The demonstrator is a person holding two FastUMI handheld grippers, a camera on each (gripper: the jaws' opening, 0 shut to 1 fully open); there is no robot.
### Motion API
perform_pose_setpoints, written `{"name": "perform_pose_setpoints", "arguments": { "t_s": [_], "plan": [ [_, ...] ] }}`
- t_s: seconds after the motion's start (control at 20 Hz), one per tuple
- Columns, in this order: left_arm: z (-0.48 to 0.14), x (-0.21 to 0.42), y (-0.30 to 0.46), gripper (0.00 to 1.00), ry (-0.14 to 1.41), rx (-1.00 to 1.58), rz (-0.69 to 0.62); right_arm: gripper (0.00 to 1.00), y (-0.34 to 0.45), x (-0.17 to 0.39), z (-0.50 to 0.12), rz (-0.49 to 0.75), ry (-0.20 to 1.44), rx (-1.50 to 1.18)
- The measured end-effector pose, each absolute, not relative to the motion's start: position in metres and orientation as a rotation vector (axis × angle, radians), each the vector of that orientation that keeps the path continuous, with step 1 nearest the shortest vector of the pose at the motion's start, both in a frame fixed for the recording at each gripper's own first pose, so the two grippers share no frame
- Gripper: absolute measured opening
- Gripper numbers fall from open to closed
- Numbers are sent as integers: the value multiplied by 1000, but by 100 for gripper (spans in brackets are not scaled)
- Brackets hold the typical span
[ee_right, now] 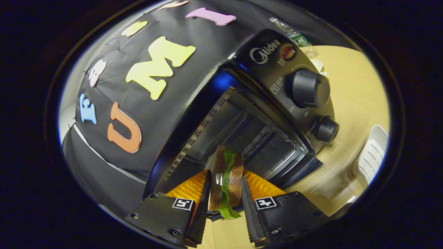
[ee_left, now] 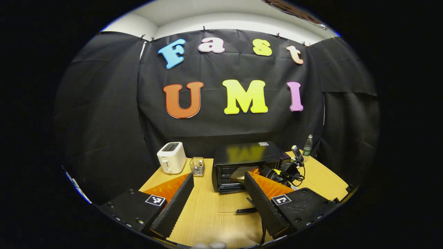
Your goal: Open the electric oven with the left hand, put the food in, and close the electric oven.
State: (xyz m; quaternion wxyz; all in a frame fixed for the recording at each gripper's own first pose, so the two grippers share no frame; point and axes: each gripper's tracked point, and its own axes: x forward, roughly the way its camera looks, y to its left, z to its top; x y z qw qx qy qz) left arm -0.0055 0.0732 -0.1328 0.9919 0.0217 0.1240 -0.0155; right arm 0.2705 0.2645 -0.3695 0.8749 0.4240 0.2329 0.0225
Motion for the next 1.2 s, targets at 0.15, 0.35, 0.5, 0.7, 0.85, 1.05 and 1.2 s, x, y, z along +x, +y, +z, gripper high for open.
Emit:
{"name": "perform_pose_setpoints", "arguments": {
  "t_s": [0.15,0.35,0.5,0.7,0.85,1.05,1.2],
  "plan": [
    [-131,-4,72,95,242,46,-33,69,254,268,-379,13,522,688],
    [-131,-5,71,95,230,40,-31,100,237,264,-364,12,481,506],
    [-131,-2,70,95,218,39,-26,94,231,241,-354,37,490,450],
    [-136,0,70,96,201,38,-20,100,200,202,-310,69,430,312],
    [-150,-3,66,95,214,41,-17,94,164,172,-255,76,336,194],
    [-182,-4,57,95,253,64,-20,94,113,136,-186,60,217,66],
    [-214,-7,39,96,298,76,-41,94,76,110,-147,33,165,42]
  ]
}}
